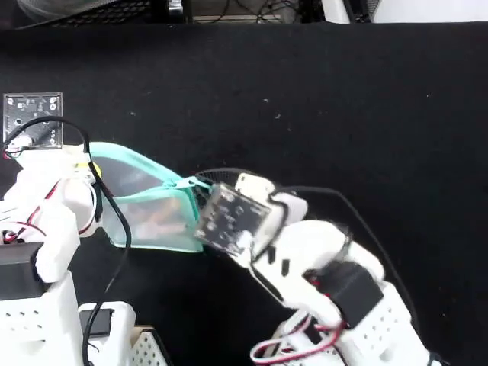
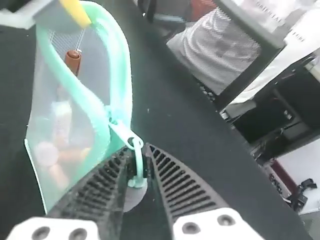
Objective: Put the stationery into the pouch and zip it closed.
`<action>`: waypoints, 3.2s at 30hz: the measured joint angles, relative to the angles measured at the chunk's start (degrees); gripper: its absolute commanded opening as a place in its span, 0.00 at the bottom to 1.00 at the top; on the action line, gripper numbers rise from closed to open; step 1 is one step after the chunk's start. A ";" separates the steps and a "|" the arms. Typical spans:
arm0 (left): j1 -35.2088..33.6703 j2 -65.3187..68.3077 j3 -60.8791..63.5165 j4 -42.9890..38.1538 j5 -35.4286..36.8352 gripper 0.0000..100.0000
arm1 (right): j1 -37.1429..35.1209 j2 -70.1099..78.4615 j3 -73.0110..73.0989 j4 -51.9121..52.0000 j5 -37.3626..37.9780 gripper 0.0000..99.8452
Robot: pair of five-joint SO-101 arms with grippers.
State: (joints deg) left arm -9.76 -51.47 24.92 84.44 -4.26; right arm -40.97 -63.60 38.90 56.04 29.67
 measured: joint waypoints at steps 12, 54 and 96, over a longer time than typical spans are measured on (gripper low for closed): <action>-0.44 1.93 -3.25 5.54 10.37 0.22 | 0.18 12.04 -14.68 0.88 0.09 0.01; -0.35 -30.68 24.53 -13.01 6.33 0.26 | -9.23 21.10 -41.23 24.35 -0.53 0.01; 28.22 -49.23 19.52 5.10 9.32 0.37 | -9.41 29.19 -44.13 25.85 -0.53 0.01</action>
State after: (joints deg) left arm 18.46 -100.70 44.44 89.54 5.05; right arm -50.37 -34.42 -5.23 81.89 29.14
